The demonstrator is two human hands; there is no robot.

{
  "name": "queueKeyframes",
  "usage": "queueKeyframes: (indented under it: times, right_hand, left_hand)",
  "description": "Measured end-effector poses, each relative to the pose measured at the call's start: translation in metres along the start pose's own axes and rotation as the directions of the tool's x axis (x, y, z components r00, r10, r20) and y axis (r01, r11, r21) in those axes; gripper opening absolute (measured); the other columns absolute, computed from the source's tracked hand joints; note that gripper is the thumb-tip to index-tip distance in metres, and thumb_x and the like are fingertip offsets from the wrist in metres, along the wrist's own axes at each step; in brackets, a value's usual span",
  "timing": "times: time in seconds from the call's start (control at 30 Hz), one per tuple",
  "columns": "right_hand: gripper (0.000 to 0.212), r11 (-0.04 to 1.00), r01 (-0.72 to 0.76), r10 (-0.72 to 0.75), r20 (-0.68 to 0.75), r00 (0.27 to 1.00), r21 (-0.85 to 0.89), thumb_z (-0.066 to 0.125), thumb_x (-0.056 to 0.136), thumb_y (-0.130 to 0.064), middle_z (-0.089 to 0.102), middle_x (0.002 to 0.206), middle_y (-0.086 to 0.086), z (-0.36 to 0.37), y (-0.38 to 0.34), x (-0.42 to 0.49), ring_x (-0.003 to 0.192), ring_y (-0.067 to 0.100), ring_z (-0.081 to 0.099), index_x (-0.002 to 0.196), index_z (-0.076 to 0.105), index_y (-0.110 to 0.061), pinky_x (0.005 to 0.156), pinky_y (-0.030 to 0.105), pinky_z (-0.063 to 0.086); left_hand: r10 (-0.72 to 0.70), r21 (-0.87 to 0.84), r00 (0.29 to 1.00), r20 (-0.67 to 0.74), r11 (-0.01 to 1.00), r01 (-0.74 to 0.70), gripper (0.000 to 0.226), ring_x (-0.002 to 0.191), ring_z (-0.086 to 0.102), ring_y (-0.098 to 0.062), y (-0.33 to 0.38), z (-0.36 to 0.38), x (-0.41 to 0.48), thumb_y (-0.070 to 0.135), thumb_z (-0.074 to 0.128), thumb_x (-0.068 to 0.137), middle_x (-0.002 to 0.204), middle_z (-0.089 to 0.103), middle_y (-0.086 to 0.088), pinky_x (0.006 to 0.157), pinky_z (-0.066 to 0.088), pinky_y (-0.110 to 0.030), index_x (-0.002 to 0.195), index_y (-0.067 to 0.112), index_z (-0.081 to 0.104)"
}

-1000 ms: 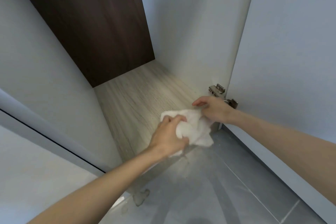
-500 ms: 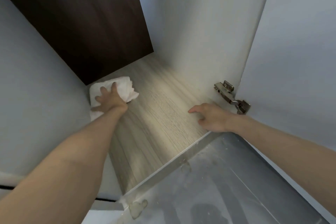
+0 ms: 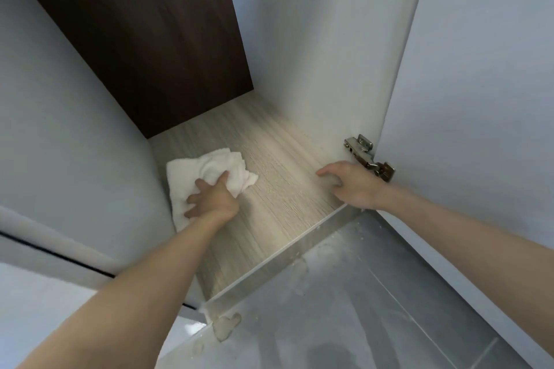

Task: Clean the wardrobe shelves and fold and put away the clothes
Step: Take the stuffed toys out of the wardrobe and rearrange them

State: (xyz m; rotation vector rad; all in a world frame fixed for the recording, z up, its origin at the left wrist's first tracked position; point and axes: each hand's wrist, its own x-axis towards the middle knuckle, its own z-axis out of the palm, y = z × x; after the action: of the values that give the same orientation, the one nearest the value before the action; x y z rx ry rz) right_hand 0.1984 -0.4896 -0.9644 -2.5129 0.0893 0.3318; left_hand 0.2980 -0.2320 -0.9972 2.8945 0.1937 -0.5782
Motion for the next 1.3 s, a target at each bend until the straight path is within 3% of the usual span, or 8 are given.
queueKeyframes:
  times: [0.13, 0.3, 0.53, 0.73, 0.8, 0.93, 1.1, 1.3]
  right_hand:
    - [0.049, 1.0, 0.01, -0.01, -0.066, 0.998, -0.01, 0.045, 0.092, -0.002, 0.043, 0.145, 0.006, -0.013, -0.014, -0.006, 0.133, 0.022, 0.041, 0.137, 0.05, -0.021, 0.107, 0.029, 0.035]
    - [0.046, 0.999, -0.016, 0.022, -0.179, 0.984, 0.037, 0.045, 0.092, -0.002, 0.049, 0.115, 0.008, -0.024, -0.022, -0.012, 0.098, 0.023, 0.054, 0.133, 0.054, -0.02, 0.069, 0.019, 0.04]
    - [0.044, 0.995, -0.042, 0.059, -0.195, 0.979, 0.094, 0.045, 0.093, -0.002, 0.049, 0.14, 0.003, -0.031, -0.016, -0.025, 0.122, 0.018, 0.05, 0.132, 0.054, -0.02, 0.083, 0.013, 0.031]
    - [0.046, 0.977, -0.033, 0.077, -0.205, 0.976, 0.211, 0.041, 0.092, 0.008, 0.05, 0.135, 0.011, -0.034, -0.01, -0.039, 0.104, 0.011, 0.047, 0.132, 0.054, -0.009, 0.068, 0.007, 0.036]
    - [0.046, 0.972, -0.035, 0.085, -0.21, 0.974, 0.231, 0.04, 0.091, 0.01, 0.052, 0.133, 0.011, -0.031, -0.005, -0.042, 0.098, 0.013, 0.049, 0.13, 0.056, -0.01, 0.068, 0.005, 0.039]
    - [0.05, 0.995, -0.044, 0.066, -0.239, 0.969, 0.095, 0.041, 0.089, 0.008, 0.056, 0.134, 0.011, -0.02, 0.003, -0.044, 0.119, 0.023, 0.054, 0.13, 0.057, -0.017, 0.099, 0.027, 0.043]
    - [0.057, 0.992, 0.067, -0.073, -0.053, 0.996, -0.11, 0.052, 0.094, -0.014, 0.029, 0.155, 0.005, 0.012, -0.017, -0.031, 0.144, 0.025, 0.026, 0.147, 0.037, -0.026, 0.114, 0.029, 0.024]
    - [0.095, 0.931, -0.073, 0.151, 0.194, 0.969, -0.359, 0.054, 0.078, -0.075, -0.023, 0.16, 0.003, 0.046, -0.036, 0.008, 0.139, 0.053, -0.024, 0.148, -0.006, -0.053, 0.114, 0.062, -0.007]
  left_hand:
    - [0.075, 0.191, 0.996, 0.045, 0.978, -0.083, 0.076, 0.133, 0.03, -0.046, 0.0, 0.015, -0.043, 0.035, 0.045, 0.096, 0.152, 0.0, -0.021, 0.107, 0.036, -0.053, 0.151, 0.039, -0.007]
    - [0.119, 0.207, 0.972, 0.204, 0.965, -0.162, 0.083, 0.13, 0.041, -0.041, -0.004, 0.023, -0.081, 0.036, 0.047, 0.093, 0.152, -0.003, -0.026, 0.109, 0.035, -0.048, 0.15, 0.037, -0.012]
    - [0.364, 0.175, 0.926, 0.102, 0.909, -0.377, 0.081, 0.131, 0.038, -0.037, 0.019, 0.033, -0.112, 0.046, 0.052, 0.092, 0.148, 0.025, -0.026, 0.103, 0.038, -0.038, 0.154, 0.027, 0.005]
    - [0.557, 0.154, 0.829, -0.035, 0.823, -0.547, 0.062, 0.117, 0.051, -0.038, 0.077, 0.048, -0.121, 0.053, 0.031, 0.098, 0.143, 0.04, -0.015, 0.091, 0.041, -0.037, 0.152, 0.024, 0.021]
    - [0.612, 0.048, 0.788, -0.065, 0.791, -0.61, 0.053, 0.124, 0.048, -0.038, 0.095, 0.053, -0.122, 0.043, 0.024, 0.102, 0.15, 0.037, -0.011, 0.098, 0.039, -0.039, 0.151, 0.023, 0.025]
    - [0.577, -0.269, 0.798, -0.173, 0.752, -0.602, 0.056, 0.126, 0.05, -0.027, 0.088, 0.048, -0.108, 0.008, 0.037, 0.091, 0.143, 0.05, -0.003, 0.103, 0.04, -0.036, 0.144, 0.023, 0.041]
    - [0.444, -0.31, 0.788, -0.427, 0.746, -0.589, 0.059, 0.122, 0.05, -0.024, 0.034, 0.036, -0.08, -0.009, 0.04, 0.078, 0.135, 0.053, -0.002, 0.104, 0.037, -0.028, 0.128, 0.018, 0.058]
    - [0.513, -0.25, 0.776, -0.367, 0.75, -0.613, 0.06, 0.141, 0.028, -0.018, 0.018, 0.038, -0.072, -0.008, 0.038, 0.087, 0.152, 0.035, -0.002, 0.114, 0.017, -0.022, 0.143, 0.013, 0.042]
